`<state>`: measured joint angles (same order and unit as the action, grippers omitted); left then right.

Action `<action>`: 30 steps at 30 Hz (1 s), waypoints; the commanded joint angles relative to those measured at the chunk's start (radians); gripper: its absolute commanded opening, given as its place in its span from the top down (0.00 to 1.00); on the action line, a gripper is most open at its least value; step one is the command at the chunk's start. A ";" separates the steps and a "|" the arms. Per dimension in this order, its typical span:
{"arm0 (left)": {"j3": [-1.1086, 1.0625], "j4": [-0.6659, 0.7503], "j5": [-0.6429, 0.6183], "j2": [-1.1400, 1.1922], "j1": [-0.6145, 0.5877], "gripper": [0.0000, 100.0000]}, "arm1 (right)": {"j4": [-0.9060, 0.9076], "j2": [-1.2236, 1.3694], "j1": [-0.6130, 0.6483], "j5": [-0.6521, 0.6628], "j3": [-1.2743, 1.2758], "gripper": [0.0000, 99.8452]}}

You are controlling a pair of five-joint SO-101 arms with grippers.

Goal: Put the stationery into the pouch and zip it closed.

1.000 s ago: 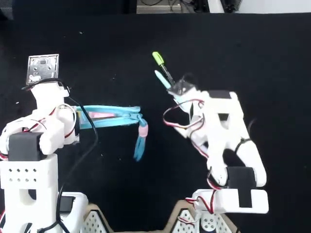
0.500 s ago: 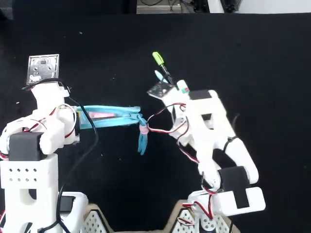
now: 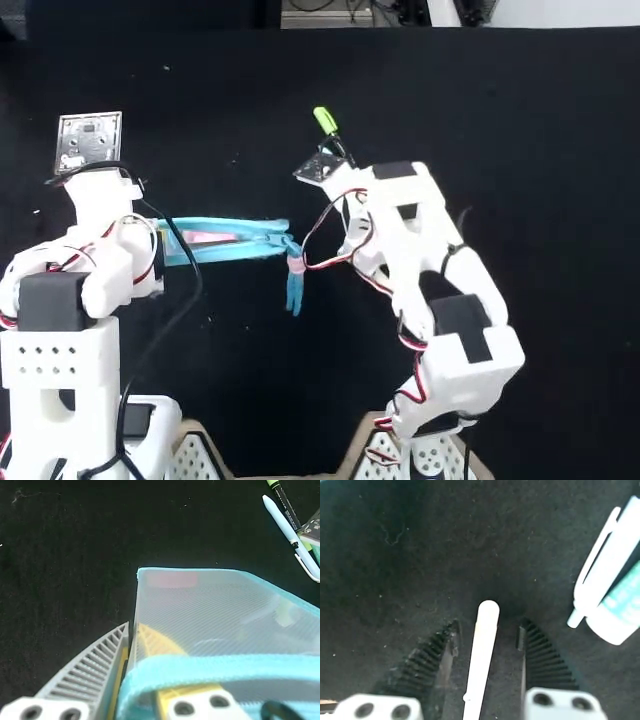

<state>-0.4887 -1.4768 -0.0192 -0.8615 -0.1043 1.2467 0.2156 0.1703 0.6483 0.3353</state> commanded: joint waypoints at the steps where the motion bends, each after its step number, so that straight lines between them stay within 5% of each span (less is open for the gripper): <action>1: -0.024 0.002 -0.008 0.008 -0.012 0.97 | 0.002 0.016 -0.025 0.011 -0.050 0.82; 9: -0.024 -0.002 -0.008 0.008 -0.012 0.97 | -0.069 0.093 -0.063 0.012 -0.047 0.83; 17: -0.024 0.000 -0.008 0.008 -0.012 0.97 | -0.077 0.064 -0.084 0.012 -0.019 0.99; 30: -0.024 0.000 -0.008 0.008 -0.012 0.97 | 0.210 -0.704 -0.080 0.003 0.068 0.99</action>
<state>-0.4887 -1.4768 -0.0192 -0.8615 -0.1043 1.4277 -0.2892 0.0921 0.6467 0.4058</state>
